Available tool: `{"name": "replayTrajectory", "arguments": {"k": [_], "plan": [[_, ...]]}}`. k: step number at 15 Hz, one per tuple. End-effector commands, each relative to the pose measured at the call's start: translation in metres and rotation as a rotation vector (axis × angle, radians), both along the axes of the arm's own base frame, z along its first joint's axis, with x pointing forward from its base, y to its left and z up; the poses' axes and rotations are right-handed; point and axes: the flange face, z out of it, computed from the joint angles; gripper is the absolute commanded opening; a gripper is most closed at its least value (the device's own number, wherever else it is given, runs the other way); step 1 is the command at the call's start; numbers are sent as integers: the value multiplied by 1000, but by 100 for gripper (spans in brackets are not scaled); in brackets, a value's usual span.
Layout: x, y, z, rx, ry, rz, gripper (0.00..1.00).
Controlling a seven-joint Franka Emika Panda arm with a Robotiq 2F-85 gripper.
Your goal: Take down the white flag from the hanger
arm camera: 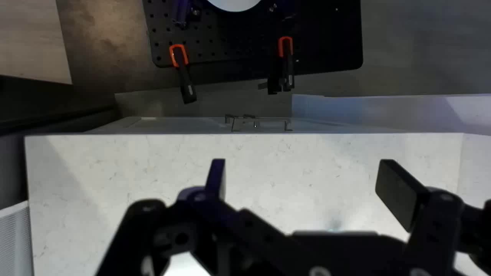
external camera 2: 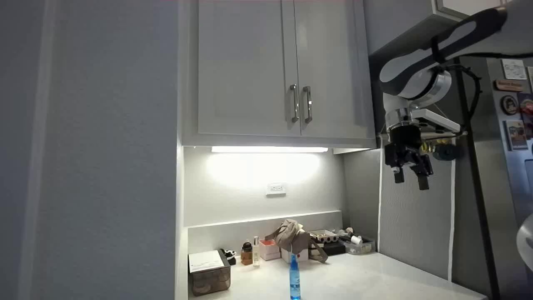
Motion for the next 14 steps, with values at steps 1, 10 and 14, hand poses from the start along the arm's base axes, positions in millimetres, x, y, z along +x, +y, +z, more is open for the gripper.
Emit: {"name": "replayTrajectory", "arguments": {"k": [1,10,14], "plan": [[0,0,0,0,1,0,100],[6,48,15,-63,-35,-41,100],[-1,122,37,-236,-157,-70,100]]}}
